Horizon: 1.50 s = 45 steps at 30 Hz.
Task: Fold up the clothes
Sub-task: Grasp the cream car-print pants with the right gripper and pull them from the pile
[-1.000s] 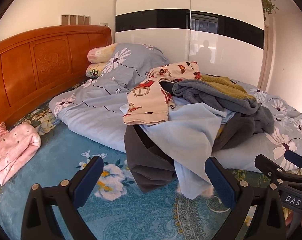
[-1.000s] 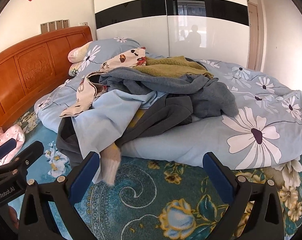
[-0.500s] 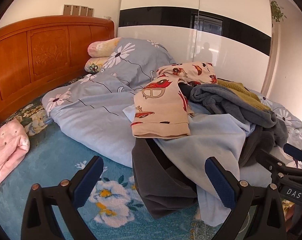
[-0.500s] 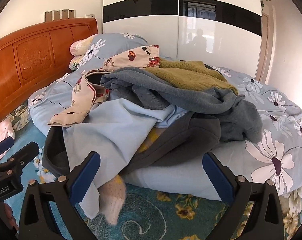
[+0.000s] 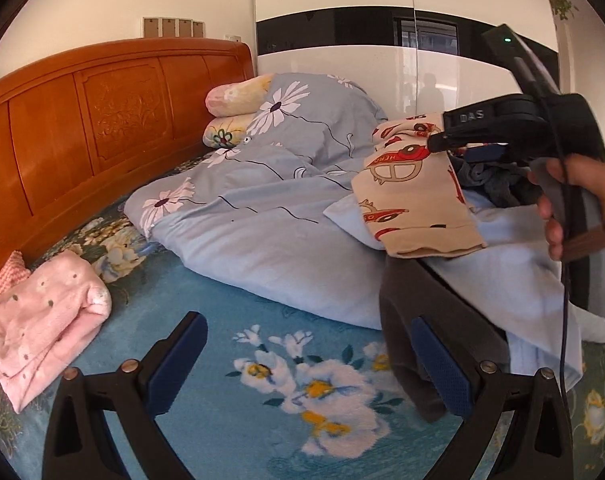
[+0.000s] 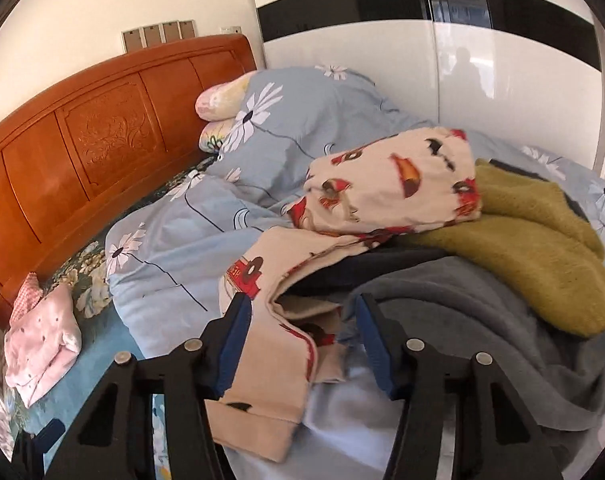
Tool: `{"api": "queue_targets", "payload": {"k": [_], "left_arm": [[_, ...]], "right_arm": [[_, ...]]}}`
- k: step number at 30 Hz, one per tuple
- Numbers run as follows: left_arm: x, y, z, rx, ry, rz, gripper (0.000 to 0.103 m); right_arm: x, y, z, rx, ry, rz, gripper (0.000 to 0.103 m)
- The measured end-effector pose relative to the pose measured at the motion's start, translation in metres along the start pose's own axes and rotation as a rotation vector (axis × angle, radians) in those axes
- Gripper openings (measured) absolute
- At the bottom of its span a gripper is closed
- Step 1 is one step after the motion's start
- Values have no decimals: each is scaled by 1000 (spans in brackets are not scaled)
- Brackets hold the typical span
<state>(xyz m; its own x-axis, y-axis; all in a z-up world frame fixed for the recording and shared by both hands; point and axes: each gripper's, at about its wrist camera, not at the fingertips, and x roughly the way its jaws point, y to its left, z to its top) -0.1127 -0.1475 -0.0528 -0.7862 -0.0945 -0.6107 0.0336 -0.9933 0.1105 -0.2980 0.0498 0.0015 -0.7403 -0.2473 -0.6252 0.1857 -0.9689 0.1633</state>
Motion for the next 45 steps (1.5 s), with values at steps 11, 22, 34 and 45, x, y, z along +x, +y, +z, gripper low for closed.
{"api": "queue_targets", "payload": {"k": [11, 22, 34, 45], "left_arm": [[-18, 23, -16, 12, -35, 22, 103], [-96, 50, -25, -116, -88, 18, 103], [-148, 4, -47, -192, 18, -62, 103], [-162, -84, -58, -97, 114, -196, 103]], "right_arm": [[16, 9, 16, 205, -33, 294, 6], [-172, 16, -16, -7, -188, 687, 5], [-417, -63, -157, -80, -282, 725, 5], [-530, -241, -277, 279, -341, 298, 5]]}}
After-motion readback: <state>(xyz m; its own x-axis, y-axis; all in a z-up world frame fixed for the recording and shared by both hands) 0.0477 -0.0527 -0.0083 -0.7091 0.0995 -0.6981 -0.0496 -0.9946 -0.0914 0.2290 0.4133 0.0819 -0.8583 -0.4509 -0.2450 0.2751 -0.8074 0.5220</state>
